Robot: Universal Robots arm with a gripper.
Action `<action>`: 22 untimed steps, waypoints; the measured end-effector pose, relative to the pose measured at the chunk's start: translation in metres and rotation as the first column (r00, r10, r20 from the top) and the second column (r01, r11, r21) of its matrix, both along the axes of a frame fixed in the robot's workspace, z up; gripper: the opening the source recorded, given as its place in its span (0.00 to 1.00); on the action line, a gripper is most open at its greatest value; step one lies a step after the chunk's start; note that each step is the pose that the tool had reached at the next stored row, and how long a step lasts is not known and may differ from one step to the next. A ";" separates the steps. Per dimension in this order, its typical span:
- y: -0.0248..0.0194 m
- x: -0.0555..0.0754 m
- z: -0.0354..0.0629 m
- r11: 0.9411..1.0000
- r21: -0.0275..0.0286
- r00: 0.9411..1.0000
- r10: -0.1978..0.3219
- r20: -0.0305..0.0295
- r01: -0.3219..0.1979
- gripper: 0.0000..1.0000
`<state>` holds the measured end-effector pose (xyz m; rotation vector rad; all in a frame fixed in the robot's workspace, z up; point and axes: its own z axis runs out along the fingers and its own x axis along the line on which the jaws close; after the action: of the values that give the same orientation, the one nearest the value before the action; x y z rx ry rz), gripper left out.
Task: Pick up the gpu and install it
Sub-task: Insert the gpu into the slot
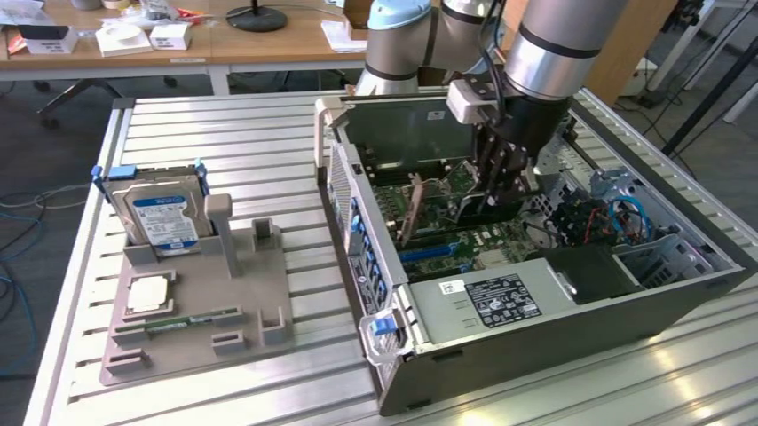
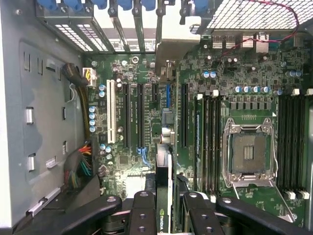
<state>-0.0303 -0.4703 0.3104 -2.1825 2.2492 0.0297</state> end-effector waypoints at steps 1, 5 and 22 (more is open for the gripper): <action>0.0000 -0.001 -0.0002 1.000 0.000 1.000 0.000 0.001 0.000 0.27; 0.0003 -0.008 -0.0012 1.000 0.000 1.000 0.000 0.003 0.000 0.27; 0.0013 -0.015 -0.0173 1.000 0.000 1.000 0.000 0.005 0.000 0.27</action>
<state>-0.0457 -0.4690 0.2931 -2.1806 2.2463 0.0243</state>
